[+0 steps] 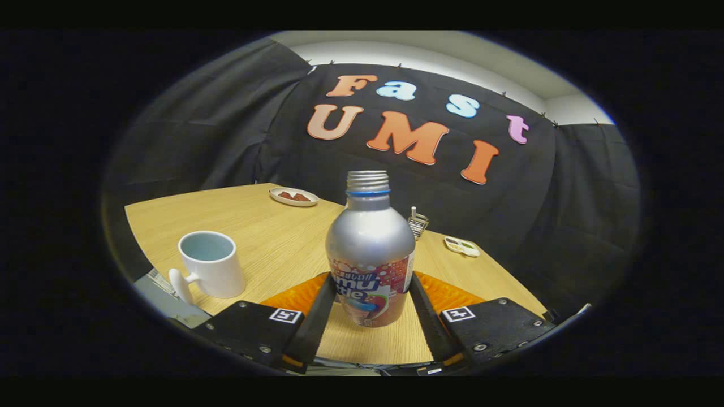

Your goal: Take the bottle from table, then pour the juice into the cup, finally place the bottle on the coaster

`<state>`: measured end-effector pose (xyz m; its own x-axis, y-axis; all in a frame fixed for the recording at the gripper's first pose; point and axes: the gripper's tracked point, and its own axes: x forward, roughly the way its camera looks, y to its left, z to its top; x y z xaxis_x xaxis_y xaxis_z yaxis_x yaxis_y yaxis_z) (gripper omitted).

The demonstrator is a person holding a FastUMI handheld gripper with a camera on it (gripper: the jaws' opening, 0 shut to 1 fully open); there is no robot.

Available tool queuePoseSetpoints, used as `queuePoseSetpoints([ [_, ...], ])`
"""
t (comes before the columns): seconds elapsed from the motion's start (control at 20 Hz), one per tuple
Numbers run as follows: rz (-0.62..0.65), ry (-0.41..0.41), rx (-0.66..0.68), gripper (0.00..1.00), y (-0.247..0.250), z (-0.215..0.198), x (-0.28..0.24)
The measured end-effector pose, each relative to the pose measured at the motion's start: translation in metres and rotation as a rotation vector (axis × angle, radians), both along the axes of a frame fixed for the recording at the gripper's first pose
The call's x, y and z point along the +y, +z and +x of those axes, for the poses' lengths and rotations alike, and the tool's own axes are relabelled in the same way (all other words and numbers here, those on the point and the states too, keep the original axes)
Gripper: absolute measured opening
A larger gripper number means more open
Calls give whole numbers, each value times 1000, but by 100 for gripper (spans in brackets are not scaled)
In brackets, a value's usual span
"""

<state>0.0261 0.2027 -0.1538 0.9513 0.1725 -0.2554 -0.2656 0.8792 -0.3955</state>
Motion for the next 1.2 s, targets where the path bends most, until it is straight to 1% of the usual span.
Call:
queuePoseSetpoints([
  [0.15,-55,14,-4,75,-2,-1,12],
  [0.35,-180,23,-35,75,-3,-1,18],
  [0.55,-267,27,-53,75,-5,-2,22],
  [0.8,-430,57,-110,75,-1,2,32],
  [0.9,-460,82,-108,75,-6,0,38],
  [1.05,-525,104,-130,75,-2,0,42],
  [1.2,-565,124,-125,75,-6,0,44],
])
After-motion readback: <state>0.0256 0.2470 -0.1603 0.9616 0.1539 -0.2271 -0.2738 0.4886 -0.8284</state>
